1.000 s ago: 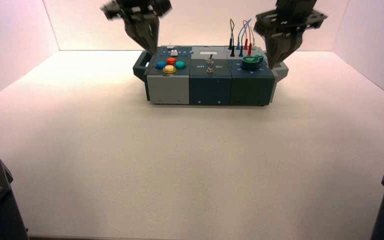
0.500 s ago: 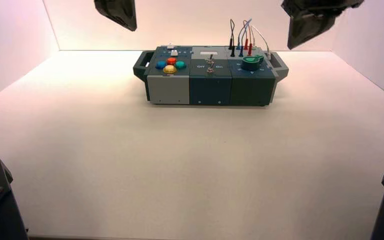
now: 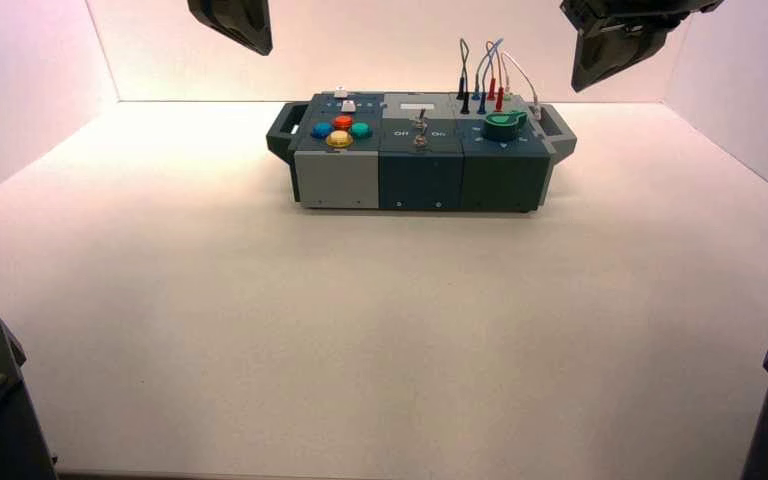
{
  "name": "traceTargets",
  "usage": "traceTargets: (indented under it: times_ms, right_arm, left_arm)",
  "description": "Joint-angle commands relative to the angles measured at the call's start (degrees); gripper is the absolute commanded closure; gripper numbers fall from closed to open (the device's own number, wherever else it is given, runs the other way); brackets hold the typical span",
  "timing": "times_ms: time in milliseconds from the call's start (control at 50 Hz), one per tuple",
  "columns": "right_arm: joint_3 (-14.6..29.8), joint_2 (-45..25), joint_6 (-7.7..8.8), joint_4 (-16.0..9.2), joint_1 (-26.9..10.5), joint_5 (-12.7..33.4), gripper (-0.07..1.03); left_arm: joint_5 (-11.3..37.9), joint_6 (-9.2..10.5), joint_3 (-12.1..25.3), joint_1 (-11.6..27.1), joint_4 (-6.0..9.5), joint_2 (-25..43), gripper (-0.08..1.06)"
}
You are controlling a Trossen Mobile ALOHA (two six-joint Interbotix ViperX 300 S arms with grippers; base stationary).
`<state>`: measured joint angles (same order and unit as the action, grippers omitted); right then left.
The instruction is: Move the box away.
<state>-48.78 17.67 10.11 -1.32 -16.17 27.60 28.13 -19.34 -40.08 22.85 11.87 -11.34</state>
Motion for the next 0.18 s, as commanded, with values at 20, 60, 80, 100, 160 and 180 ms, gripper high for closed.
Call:
traceTargets:
  times_ms: [20,60,80,100,160,180]
  right_arm:
    - [1.4,0.8,-0.09,-0.2,0.3,0.1,0.98]
    - [1.4,0.9,-0.09,-0.2,0.2,0.3,0.98]
    - [1.5,0.9,-0.09,-0.2,0.2,0.3,0.98]
    - [1.5,0.9,-0.09,-0.2,0.2,0.4,0.98]
    - [1.5,1.1,-0.09,-0.2,0.2,0.4,0.98]
    - [1.5,1.1,-0.09,-0.2,0.3,0.4,0.98]
  left_arm:
    - [-0.4,-0.26,1.1,0.1,-0.09,-1.1,1.01]
    - [-0.4,-0.26,1.1,0.1,-0.09,-1.1,1.01]
    - [-0.4,-0.26,1.1,0.1,-0.09,-1.1,1.01]
    - [-0.4,-0.26,1.1,0.1,-0.09,-1.1,1.01]
    - [-0.4,-0.26,1.1,0.1,-0.09,-1.1,1.01]
    - [-0.4,-0.26,1.1,0.1,0.00,-1.1,1.01]
